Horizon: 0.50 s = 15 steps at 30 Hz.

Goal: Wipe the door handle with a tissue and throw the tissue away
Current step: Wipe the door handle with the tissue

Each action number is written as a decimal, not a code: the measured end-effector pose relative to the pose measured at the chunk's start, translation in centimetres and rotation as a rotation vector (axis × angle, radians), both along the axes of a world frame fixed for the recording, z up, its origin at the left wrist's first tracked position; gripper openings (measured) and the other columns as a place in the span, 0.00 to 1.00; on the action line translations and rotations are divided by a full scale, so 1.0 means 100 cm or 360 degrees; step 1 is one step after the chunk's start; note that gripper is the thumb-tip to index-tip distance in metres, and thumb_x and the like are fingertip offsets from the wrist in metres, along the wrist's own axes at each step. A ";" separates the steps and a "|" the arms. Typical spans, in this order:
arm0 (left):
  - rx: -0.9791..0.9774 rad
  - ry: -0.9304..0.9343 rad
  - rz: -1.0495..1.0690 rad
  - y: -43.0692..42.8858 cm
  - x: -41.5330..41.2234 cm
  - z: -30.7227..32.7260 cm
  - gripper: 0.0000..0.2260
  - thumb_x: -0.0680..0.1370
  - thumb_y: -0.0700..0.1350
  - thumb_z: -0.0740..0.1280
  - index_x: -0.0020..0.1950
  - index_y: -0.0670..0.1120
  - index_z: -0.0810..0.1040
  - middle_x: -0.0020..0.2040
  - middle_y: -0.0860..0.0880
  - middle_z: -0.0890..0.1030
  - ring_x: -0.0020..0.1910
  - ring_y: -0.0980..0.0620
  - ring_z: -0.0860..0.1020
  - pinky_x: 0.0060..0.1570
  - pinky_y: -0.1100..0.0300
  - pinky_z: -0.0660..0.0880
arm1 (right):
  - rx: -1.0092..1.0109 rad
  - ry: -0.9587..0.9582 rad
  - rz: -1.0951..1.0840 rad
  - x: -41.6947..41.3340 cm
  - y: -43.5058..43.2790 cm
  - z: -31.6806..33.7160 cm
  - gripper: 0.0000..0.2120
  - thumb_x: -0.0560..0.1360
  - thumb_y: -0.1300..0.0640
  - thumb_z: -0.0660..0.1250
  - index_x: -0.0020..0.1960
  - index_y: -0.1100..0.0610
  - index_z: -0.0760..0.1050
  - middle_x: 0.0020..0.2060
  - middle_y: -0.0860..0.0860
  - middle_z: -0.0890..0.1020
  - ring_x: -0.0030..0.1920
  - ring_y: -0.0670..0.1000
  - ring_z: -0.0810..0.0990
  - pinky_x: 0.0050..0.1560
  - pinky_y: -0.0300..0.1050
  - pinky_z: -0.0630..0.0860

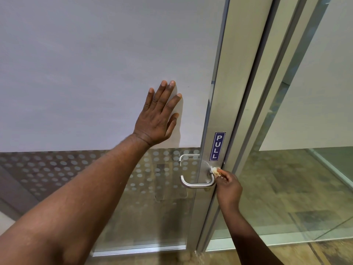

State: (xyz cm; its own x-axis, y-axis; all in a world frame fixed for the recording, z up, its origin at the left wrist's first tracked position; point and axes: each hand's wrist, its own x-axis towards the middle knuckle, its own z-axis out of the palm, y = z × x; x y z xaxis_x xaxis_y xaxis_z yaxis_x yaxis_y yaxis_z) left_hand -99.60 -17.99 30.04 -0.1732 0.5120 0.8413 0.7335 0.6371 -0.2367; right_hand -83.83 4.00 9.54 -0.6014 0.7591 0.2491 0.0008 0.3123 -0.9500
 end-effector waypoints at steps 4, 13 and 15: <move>-0.0007 0.0013 0.0003 0.000 -0.001 0.000 0.27 0.82 0.46 0.61 0.81 0.42 0.60 0.82 0.38 0.57 0.83 0.48 0.40 0.81 0.47 0.40 | 0.0596 -0.0040 0.0163 -0.001 -0.009 0.005 0.13 0.73 0.70 0.69 0.55 0.60 0.84 0.56 0.51 0.82 0.53 0.48 0.81 0.60 0.29 0.71; -0.0008 0.0043 0.0024 0.001 -0.003 0.000 0.27 0.83 0.46 0.61 0.81 0.42 0.60 0.82 0.38 0.57 0.83 0.48 0.40 0.81 0.47 0.39 | 0.0439 -0.0123 0.0087 0.004 -0.002 -0.004 0.12 0.76 0.65 0.68 0.58 0.58 0.82 0.53 0.50 0.84 0.52 0.49 0.82 0.58 0.43 0.77; -0.0006 0.0045 0.0031 0.001 -0.003 -0.001 0.27 0.83 0.46 0.61 0.81 0.42 0.60 0.82 0.38 0.57 0.83 0.48 0.40 0.81 0.47 0.39 | 0.0164 -0.0146 0.0059 0.002 -0.001 -0.009 0.10 0.77 0.63 0.68 0.56 0.56 0.82 0.48 0.48 0.85 0.49 0.48 0.83 0.50 0.37 0.76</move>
State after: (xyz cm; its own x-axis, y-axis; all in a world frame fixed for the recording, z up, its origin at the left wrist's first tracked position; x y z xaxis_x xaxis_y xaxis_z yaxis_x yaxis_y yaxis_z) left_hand -99.94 -17.91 29.98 -0.1594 0.5119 0.8441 0.7140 0.6503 -0.2595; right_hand -83.64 3.86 8.68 -0.6524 0.7092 0.2671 0.0728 0.4094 -0.9095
